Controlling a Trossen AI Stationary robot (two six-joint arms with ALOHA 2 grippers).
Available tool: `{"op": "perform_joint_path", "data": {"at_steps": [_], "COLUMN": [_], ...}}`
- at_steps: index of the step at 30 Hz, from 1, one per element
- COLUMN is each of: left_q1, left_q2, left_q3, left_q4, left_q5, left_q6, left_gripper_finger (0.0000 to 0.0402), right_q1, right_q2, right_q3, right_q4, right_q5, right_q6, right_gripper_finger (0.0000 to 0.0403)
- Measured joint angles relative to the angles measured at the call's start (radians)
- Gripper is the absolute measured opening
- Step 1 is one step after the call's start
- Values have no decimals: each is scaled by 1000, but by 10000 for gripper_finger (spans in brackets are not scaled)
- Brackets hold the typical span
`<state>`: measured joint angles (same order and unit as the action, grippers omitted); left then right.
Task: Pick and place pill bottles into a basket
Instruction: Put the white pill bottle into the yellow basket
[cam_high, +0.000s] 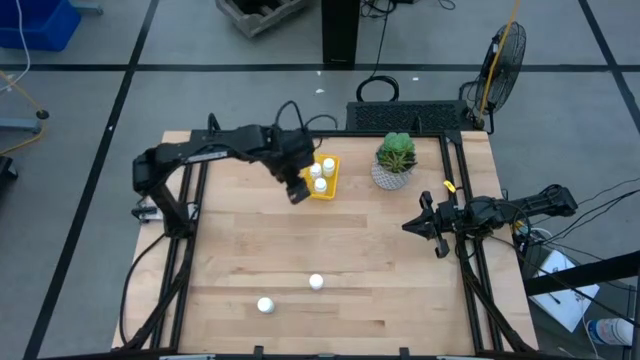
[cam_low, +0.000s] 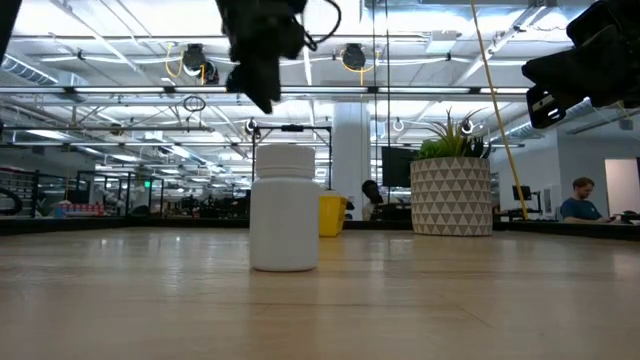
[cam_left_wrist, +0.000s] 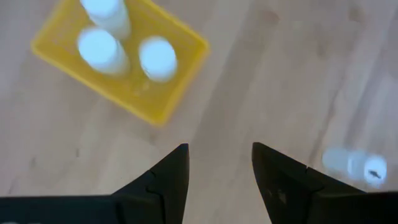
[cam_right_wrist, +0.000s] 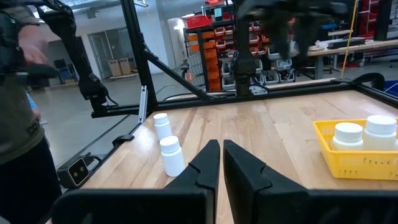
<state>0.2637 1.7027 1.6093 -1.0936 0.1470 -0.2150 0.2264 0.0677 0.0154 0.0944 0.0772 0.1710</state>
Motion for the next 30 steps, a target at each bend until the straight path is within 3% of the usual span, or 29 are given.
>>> {"op": "perform_joint_path", "data": {"at_steps": [5,14,21,30], "left_q1": [-126,-404,-489,-569], "left_q2": [-47,-13,67,191], "left_q3": [0,0,0,0], "left_q4": [-79,-4,124,160], "left_q5": [-41,-48,0,-62], "left_q6": [-58,-121,-161,-165], "left_gripper_finger": [201,266,299,322], "right_q1": [0,0,0,0], "right_q2": [0,0,0,0], "right_q3": [0,0,0,0], "right_q4": [0,0,0,1], "right_q5": [0,0,0,0], "right_q6": [0,0,0,0], "right_gripper_finger": [16,16,16,16]}}
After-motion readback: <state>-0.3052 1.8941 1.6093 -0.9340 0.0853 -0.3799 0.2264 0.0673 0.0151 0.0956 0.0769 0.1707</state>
